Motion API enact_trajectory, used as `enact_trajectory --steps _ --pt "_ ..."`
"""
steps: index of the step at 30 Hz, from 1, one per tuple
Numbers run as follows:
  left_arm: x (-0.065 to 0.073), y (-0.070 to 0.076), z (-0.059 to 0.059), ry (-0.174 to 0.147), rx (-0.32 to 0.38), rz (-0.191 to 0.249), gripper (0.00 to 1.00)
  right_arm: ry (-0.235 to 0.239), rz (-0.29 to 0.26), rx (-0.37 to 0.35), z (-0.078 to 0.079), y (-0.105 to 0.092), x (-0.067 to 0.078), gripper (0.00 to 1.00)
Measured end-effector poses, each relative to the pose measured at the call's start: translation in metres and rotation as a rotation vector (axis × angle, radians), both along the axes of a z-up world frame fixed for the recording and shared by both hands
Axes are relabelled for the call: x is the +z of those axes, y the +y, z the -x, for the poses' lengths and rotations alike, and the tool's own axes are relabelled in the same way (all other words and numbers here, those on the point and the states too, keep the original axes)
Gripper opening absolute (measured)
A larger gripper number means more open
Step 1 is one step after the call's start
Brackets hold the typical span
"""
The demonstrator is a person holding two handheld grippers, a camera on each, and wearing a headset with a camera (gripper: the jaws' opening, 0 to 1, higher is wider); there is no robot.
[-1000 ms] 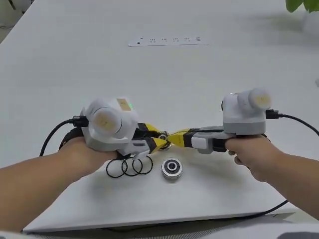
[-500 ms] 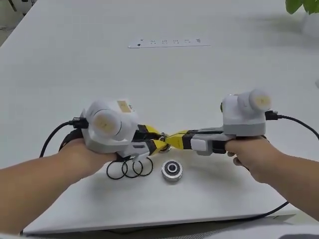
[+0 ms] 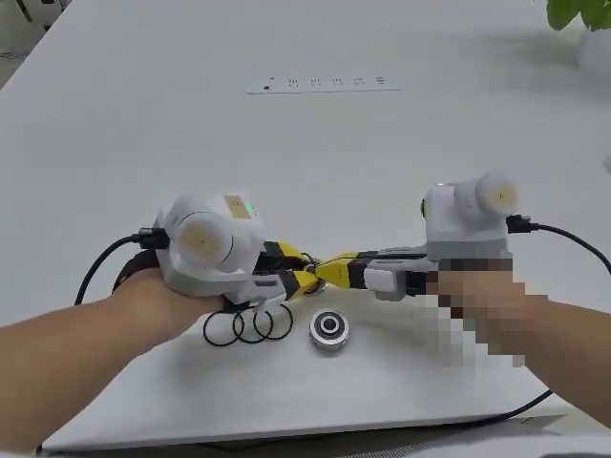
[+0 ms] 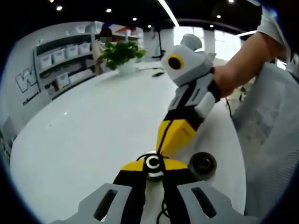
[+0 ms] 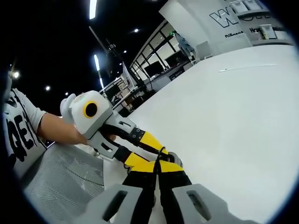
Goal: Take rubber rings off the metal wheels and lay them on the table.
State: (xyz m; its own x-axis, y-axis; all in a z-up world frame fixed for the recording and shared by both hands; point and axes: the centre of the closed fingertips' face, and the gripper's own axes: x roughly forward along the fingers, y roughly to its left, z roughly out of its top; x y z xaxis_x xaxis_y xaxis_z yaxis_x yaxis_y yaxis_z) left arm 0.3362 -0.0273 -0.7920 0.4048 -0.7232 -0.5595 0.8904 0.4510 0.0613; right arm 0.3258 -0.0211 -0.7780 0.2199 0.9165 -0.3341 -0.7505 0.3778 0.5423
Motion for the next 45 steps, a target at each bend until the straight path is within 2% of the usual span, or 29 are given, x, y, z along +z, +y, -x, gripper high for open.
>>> enact_trajectory --steps 12,19,29,33,45 --pt "0.0 0.002 0.001 0.011 -0.013 -0.002 0.14 0.019 -0.002 -0.025 -0.003 -0.003 -0.002 0.0" --pt "0.003 0.006 0.005 0.011 -0.028 -0.01 0.19 0.032 -0.022 -0.032 -0.005 -0.002 0.001 0.0" --pt "0.018 0.008 0.013 0.006 -0.043 0.031 0.27 0.028 -0.031 -0.032 -0.006 -0.002 0.006 0.0" --pt "0.023 0.01 0.015 -0.004 -0.046 0.033 0.29 0.024 -0.041 -0.034 -0.006 -0.002 0.011 0.0" --pt "0.042 0.017 0.021 -0.008 -0.035 0.072 0.37 0.01 -0.059 -0.03 -0.006 0.002 0.025 0.0"
